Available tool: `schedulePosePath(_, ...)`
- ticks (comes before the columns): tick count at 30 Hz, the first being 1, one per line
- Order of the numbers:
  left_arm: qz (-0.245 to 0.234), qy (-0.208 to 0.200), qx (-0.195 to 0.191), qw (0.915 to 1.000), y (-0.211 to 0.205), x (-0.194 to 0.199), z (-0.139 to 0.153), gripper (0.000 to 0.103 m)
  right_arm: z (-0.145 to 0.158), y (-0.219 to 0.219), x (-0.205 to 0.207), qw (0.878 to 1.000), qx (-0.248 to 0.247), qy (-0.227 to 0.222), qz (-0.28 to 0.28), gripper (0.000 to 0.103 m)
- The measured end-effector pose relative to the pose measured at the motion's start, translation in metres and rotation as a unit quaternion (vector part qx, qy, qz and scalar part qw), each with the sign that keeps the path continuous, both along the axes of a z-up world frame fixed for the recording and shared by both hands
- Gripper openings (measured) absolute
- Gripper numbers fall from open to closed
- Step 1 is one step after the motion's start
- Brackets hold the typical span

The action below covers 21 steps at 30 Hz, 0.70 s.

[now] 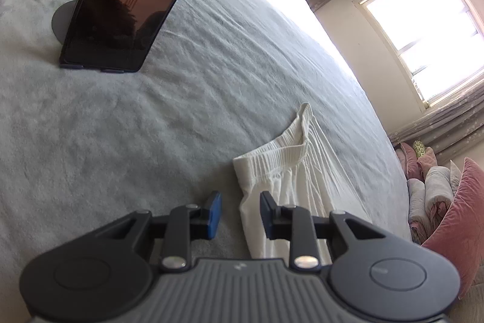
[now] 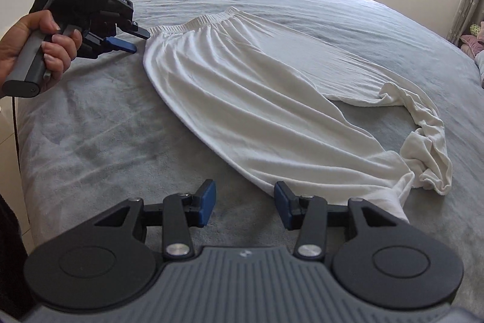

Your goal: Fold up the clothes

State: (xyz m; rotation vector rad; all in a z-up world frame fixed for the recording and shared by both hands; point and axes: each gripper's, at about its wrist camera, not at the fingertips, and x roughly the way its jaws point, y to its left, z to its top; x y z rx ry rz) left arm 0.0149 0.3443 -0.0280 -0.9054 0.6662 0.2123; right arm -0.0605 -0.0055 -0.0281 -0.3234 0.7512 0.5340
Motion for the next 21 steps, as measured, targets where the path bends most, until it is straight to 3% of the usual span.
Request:
schedulePosePath(3, -0.001, -0.004, -0.01, 0.9999, -0.003, 0.003, 0.0, 0.036, -0.004, 0.01, 0.002, 0.999, -0.023, -0.027, 0.0, 0.039)
schedulePosePath(6, 0.001, 0.0, -0.002, 1.0, -0.006, 0.007, -0.001, 0.035, -0.006, 0.018, 0.007, 0.998, -0.04, -0.039, -0.007, 0.019)
schedulePosePath(7, 0.004, 0.001, 0.002, 1.0, -0.007, 0.008, -0.001, 0.031, -0.007, 0.02, 0.007, 0.998, -0.043, -0.04, -0.008, 0.01)
schedulePosePath(8, 0.007, 0.002, 0.007, 1.0, -0.009, 0.008, -0.001, 0.016, -0.006, 0.021, 0.007, 0.998, -0.045, -0.04, -0.007, 0.004)
schedulePosePath(10, 0.011, -0.001, 0.017, 0.9998, -0.011, 0.007, 0.0, 0.0, -0.004, 0.022, 0.004, 0.998, -0.047, -0.04, -0.004, 0.001)
schedulePosePath(16, 0.033, -0.001, 0.079, 0.9963, -0.016, -0.005, 0.019, 0.0, 0.013, 0.019, -0.011, 0.999, -0.03, -0.028, 0.019, 0.001)
schedulePosePath(21, 0.052, 0.016, 0.125, 0.9906, -0.011, -0.021, 0.029, 0.0, 0.026, 0.019, -0.019, 0.999, 0.014, -0.002, 0.035, 0.001)
